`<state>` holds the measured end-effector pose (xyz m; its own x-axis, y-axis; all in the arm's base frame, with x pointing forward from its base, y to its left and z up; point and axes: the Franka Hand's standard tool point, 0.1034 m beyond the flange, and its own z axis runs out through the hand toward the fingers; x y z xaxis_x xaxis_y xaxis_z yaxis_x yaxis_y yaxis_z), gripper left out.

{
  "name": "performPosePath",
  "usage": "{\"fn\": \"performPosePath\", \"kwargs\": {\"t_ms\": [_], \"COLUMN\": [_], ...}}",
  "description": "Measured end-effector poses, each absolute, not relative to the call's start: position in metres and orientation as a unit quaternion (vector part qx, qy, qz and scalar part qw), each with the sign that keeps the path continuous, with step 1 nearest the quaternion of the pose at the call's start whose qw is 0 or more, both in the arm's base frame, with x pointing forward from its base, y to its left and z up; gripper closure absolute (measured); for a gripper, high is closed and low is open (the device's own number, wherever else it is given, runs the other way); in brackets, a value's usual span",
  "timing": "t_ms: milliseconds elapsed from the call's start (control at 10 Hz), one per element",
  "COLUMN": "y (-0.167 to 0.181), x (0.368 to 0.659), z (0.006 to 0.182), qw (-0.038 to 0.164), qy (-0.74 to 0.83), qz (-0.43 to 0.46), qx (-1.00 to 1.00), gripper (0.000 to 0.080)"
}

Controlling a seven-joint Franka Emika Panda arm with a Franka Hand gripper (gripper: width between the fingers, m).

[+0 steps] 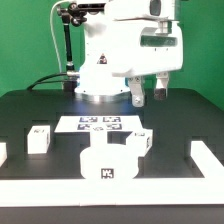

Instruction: Assemble stool

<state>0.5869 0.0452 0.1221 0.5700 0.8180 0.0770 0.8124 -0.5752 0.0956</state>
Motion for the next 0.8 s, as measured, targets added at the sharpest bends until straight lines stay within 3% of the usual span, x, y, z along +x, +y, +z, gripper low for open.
{"fn": "performPosePath", "kwargs": {"t_ms": [400,800], "y": [0.04,-0.002], "x": [0.587,0.572], "z": [0.12,0.103], "qw": [0.029,0.044], "qy": [0.486,0.625], "qz": [0.06,0.056], "qx": [0.871,0.777], "gripper": [0.015,0.015]}}
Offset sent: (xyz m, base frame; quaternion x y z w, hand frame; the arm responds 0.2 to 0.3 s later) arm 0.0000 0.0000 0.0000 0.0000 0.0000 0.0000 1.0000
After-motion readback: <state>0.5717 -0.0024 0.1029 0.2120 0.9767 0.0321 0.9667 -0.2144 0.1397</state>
